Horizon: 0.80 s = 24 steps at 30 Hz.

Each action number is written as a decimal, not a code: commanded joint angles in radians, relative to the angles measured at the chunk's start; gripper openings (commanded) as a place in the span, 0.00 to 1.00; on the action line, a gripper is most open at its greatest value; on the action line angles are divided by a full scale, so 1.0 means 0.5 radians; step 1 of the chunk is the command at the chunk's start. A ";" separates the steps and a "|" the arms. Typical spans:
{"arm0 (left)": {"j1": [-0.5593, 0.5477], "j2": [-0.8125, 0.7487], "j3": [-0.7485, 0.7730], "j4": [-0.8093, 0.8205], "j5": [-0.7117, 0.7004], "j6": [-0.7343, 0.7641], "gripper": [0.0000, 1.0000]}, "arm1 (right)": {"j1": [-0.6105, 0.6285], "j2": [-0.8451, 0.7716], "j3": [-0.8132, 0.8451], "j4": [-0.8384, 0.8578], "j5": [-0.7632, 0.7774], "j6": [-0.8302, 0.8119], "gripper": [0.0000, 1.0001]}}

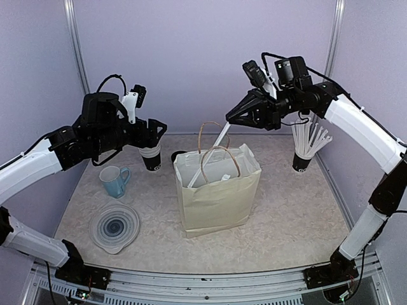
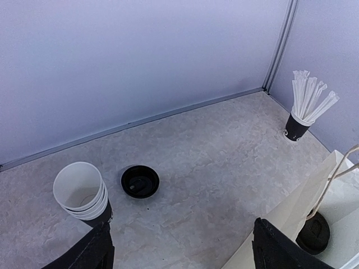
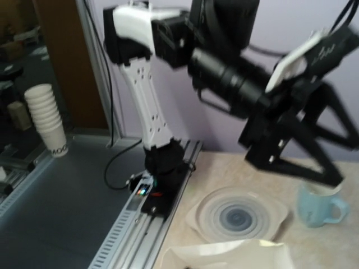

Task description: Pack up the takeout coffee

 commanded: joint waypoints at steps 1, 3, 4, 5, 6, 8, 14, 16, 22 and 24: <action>0.012 -0.072 -0.020 -0.021 -0.049 0.003 0.84 | 0.056 0.071 0.034 -0.081 0.195 -0.075 0.21; 0.013 -0.082 -0.020 -0.031 -0.056 0.017 0.84 | 0.052 0.094 0.056 -0.178 0.259 -0.154 0.36; 0.014 -0.085 -0.020 -0.035 -0.063 0.026 0.84 | 0.051 0.102 0.082 -0.239 0.290 -0.200 0.41; 0.015 -0.087 -0.020 -0.040 -0.078 0.036 0.84 | 0.039 0.102 0.109 -0.289 0.322 -0.238 0.43; 0.015 -0.091 -0.023 -0.044 -0.087 0.044 0.84 | 0.020 0.094 0.130 -0.325 0.342 -0.261 0.45; 0.025 -0.099 -0.023 -0.047 -0.109 0.057 0.84 | -0.058 0.049 0.115 -0.330 0.353 -0.280 0.49; 0.059 -0.098 -0.020 -0.047 -0.205 0.096 0.88 | -0.461 -0.253 -0.258 0.050 0.638 -0.082 0.66; 0.068 -0.099 -0.027 -0.050 -0.295 0.101 0.90 | -0.645 -0.357 -0.460 0.293 0.893 0.154 0.94; 0.249 -0.115 -0.105 0.014 -0.599 0.036 0.99 | -0.981 -0.605 -0.919 0.791 1.547 0.474 1.00; 0.332 -0.117 -0.110 0.022 -0.541 0.001 0.99 | -0.982 -0.732 -1.113 1.030 1.843 0.548 1.00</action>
